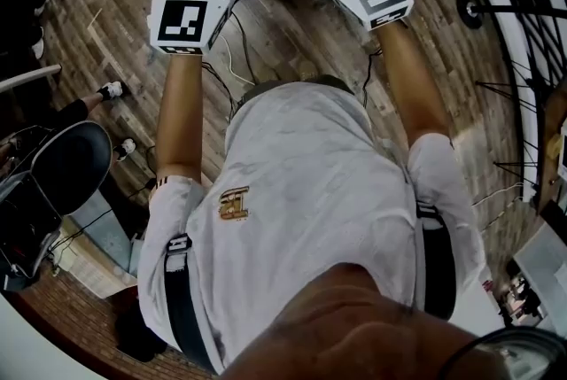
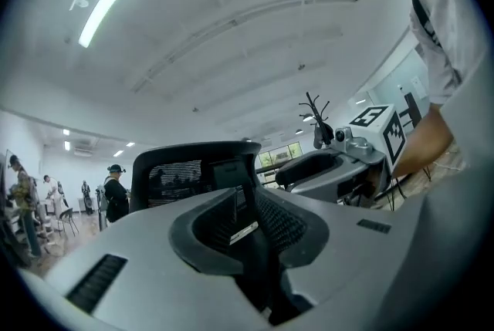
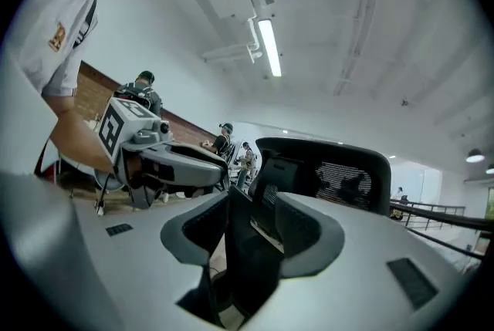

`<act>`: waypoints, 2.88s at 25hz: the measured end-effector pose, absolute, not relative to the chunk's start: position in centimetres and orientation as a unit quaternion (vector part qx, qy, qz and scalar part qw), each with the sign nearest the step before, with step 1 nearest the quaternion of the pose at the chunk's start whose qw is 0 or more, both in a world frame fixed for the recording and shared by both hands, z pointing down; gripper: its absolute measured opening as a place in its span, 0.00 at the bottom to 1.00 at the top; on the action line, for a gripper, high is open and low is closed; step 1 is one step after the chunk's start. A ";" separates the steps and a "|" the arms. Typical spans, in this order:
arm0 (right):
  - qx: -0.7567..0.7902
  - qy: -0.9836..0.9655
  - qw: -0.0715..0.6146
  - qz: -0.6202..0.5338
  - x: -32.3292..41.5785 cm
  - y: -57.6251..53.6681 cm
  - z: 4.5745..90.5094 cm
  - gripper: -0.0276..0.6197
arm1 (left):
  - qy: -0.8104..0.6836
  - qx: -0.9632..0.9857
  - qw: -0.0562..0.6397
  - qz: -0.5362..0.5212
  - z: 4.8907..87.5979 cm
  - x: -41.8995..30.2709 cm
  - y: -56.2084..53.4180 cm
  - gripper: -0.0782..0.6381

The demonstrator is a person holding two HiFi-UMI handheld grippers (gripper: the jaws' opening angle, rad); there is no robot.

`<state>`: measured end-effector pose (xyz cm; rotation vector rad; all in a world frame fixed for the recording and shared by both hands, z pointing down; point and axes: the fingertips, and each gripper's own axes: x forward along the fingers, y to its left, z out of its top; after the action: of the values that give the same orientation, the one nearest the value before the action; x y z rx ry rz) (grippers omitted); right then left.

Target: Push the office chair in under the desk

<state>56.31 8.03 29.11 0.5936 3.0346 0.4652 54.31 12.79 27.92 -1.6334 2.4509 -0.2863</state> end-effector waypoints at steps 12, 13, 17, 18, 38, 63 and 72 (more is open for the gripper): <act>0.155 0.936 -0.061 0.309 52.3 6.4 32.2 0.40 | 0.791 -0.554 0.092 -0.245 31.1 50.3 11.9 0.40; 0.152 0.931 -0.065 0.326 51.9 6.4 32.4 0.40 | 0.787 -0.552 0.091 -0.260 31.4 50.0 11.8 0.42; 0.136 0.905 -0.087 0.394 50.4 5.9 33.2 0.41 | 0.769 -0.544 0.098 -0.321 32.6 48.3 11.2 0.48; 0.131 0.897 -0.093 0.413 50.1 5.6 33.6 0.41 | 0.764 -0.542 0.101 -0.335 33.0 48.0 11.0 0.49; 0.090 0.825 -0.142 0.540 45.2 2.3 36.5 0.43 | 0.691 -0.506 0.127 -0.501 36.5 42.1 8.6 0.55; 0.047 0.767 -0.164 0.619 39.0 0.8 38.3 0.45 | 0.658 -0.497 0.155 -0.545 37.9 36.0 8.1 0.57; 0.049 0.758 -0.153 0.632 32.7 -2.8 38.2 0.45 | 0.661 -0.493 0.150 -0.546 37.8 29.7 4.6 0.57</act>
<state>32.67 -2.80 38.23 0.1696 2.6445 2.2063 29.67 4.59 37.81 -1.4165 1.8985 -1.5689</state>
